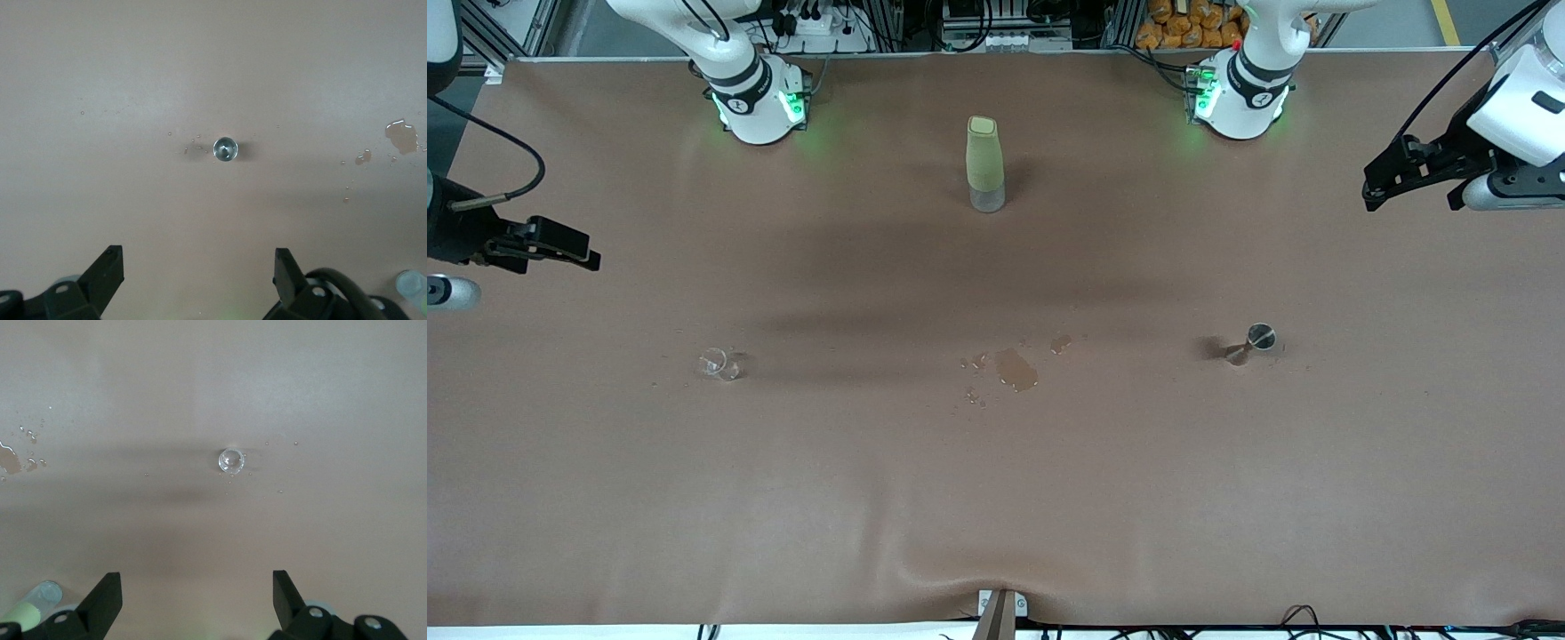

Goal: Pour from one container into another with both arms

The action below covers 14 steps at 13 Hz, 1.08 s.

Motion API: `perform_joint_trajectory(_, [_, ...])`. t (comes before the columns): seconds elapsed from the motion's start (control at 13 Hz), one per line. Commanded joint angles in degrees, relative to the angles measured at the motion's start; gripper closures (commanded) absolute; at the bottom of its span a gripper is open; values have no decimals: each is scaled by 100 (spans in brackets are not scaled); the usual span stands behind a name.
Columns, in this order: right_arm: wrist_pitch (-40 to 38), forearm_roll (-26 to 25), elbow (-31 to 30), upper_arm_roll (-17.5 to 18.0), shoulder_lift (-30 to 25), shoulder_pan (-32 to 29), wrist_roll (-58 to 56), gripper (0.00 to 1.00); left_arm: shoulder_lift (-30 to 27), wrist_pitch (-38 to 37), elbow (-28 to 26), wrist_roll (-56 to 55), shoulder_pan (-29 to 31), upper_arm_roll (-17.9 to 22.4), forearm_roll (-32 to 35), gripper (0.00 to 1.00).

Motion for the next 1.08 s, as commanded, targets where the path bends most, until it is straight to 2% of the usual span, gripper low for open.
perform_joint_trajectory(0.0, [188,-128,-611,44,-501,-80,52,0,-121,78,-116,-43,25,-28,67,0])
perform_joint_trajectory(0.23, [188,-154,-664,578,-571,-633,-63,0,-42,78,-46,10,7,-28,67,0])
perform_joint_trajectory(0.69, [180,-242,-673,746,-572,-854,-63,0,108,140,25,10,-11,-28,-65,0])
perform_joint_trajectory(1.0, [188,-479,-647,756,-563,-810,-63,0,108,113,25,1,16,-28,-179,0])
